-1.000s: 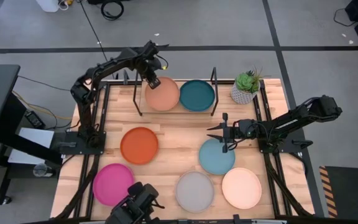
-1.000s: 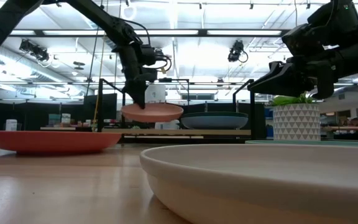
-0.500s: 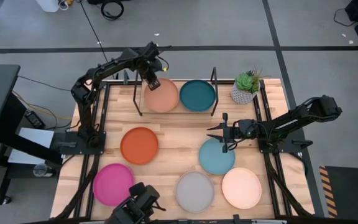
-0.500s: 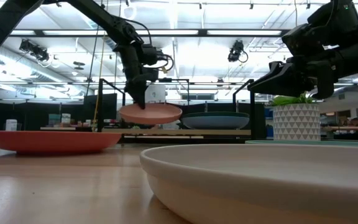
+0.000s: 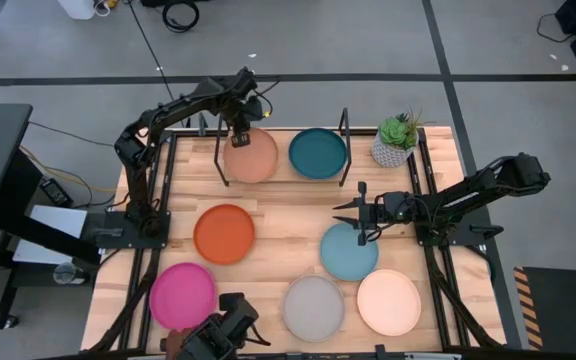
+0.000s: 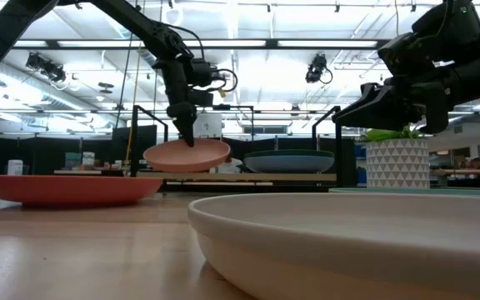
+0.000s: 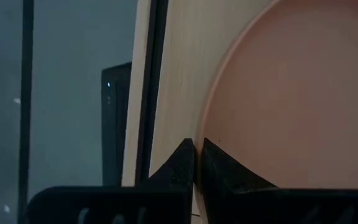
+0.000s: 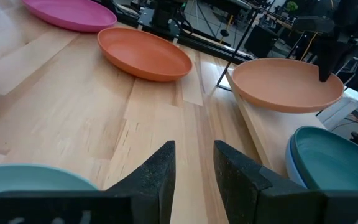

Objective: Place and stack plates onto a shelf
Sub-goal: Put the light orange plate on the shelf

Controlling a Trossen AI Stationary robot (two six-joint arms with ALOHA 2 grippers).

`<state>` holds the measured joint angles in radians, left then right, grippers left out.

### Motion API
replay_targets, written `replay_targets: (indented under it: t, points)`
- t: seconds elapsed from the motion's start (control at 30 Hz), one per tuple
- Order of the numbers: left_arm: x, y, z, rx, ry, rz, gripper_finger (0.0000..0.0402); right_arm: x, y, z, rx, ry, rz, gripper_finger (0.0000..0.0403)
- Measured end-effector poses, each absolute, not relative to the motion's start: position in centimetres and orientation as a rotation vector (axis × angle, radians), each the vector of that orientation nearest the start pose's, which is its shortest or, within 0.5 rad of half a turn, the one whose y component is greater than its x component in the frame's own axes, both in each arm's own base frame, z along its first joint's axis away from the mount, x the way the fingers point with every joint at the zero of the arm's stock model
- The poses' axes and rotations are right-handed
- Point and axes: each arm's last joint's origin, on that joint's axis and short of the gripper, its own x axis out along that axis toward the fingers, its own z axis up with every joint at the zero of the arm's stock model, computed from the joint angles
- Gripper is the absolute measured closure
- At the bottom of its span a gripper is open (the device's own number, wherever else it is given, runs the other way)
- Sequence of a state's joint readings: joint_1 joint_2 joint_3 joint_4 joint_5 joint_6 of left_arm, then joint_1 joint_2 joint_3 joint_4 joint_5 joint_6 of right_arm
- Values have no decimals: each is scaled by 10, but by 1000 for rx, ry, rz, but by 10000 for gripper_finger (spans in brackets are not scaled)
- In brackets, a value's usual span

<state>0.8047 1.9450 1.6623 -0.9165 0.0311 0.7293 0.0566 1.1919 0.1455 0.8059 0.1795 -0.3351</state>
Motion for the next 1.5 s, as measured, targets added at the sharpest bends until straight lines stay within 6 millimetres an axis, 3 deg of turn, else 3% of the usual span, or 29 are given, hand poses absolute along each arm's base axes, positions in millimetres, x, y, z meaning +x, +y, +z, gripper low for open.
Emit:
replay_targets:
  t: [0.3, 0.6, 1.33, 1.5]
  points:
    - [284, 294, 250, 216, 1238, 217, 382, 190, 6, 144, -361, 257, -81, 288]
    - [290, 300, 230, 232, 1269, 165, 376, 190, 6, 144, -361, 257, -81, 288]
    - [294, 302, 232, 242, 1231, 200, 373, 189, 6, 142, -362, 263, -80, 288]
    - [294, 304, 233, 244, 1238, 242, 345, 189, 6, 142, -362, 263, -80, 288]
